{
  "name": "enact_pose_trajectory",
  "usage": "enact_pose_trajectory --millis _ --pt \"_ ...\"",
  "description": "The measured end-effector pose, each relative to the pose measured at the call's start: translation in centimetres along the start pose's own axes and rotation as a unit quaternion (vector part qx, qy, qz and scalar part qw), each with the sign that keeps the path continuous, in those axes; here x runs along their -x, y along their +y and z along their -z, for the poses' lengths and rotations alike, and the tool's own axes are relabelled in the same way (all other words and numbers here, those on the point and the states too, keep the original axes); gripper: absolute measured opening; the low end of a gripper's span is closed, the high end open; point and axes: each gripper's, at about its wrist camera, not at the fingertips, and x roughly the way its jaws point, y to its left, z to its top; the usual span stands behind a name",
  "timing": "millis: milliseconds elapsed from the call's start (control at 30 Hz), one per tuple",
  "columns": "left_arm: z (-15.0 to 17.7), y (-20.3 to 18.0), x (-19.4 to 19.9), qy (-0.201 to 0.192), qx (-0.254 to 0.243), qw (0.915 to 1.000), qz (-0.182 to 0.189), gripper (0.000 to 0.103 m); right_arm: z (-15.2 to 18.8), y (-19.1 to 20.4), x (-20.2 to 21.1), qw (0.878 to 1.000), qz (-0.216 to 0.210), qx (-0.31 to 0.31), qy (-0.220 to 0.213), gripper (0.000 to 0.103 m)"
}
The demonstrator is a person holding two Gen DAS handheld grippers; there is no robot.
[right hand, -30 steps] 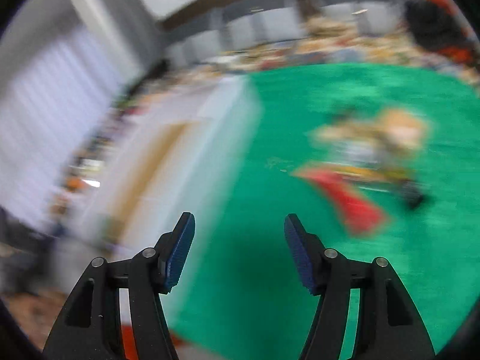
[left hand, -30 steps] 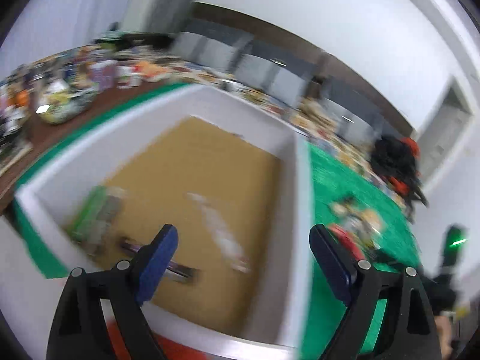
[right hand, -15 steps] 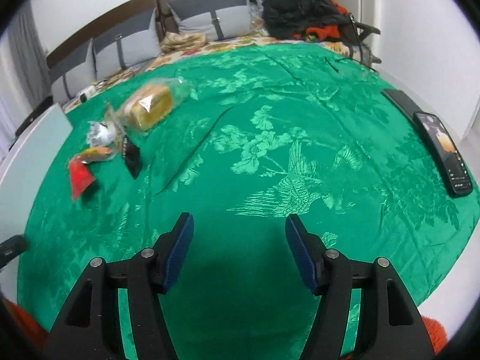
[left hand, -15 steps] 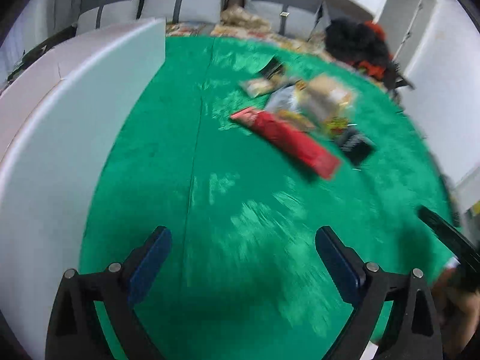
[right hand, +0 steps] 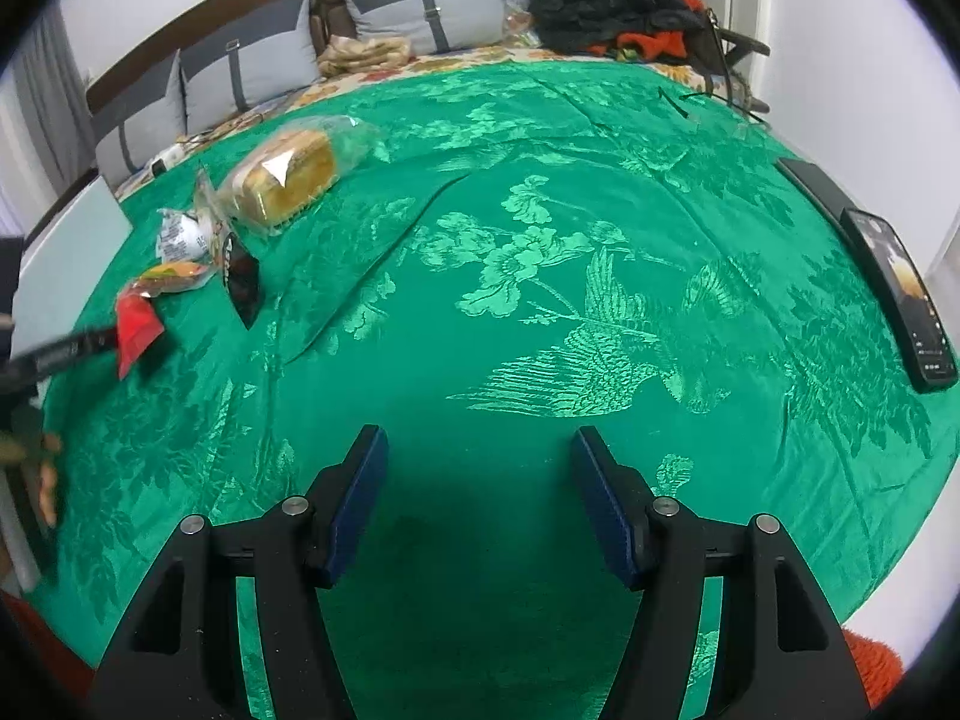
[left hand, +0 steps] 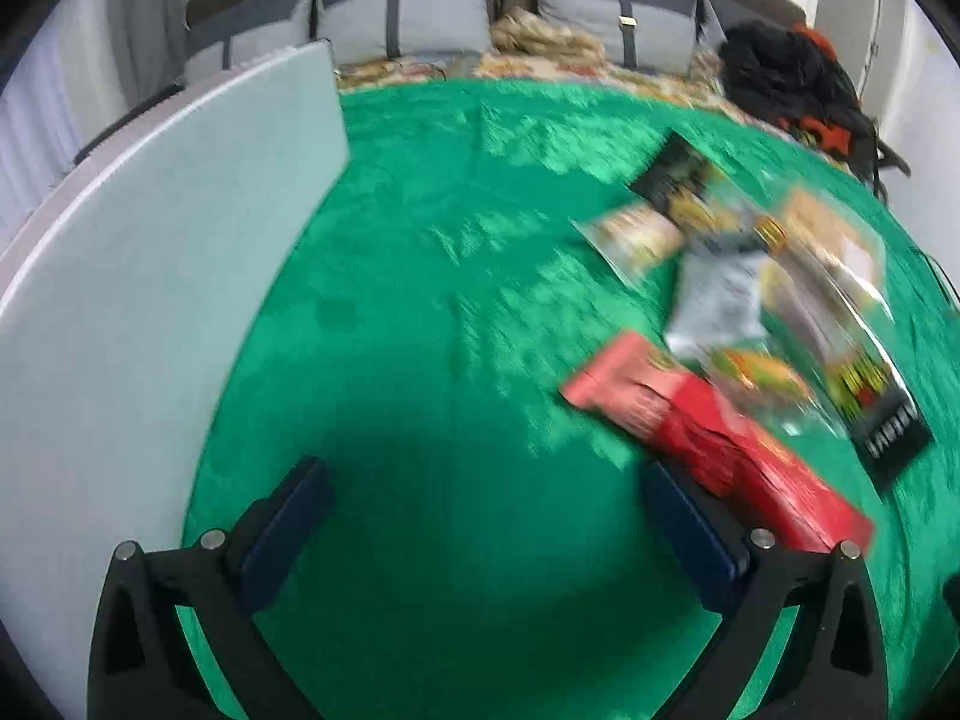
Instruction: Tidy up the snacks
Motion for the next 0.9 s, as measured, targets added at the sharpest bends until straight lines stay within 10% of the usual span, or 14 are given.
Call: enact_pose_trajectory --millis 900 --pt "0.0 0.3 -0.2 -0.002 -0.003 1.0 0.0 0.103 0.3 1.4 -0.6 0.999 0.02 0.039 -0.01 0.085"
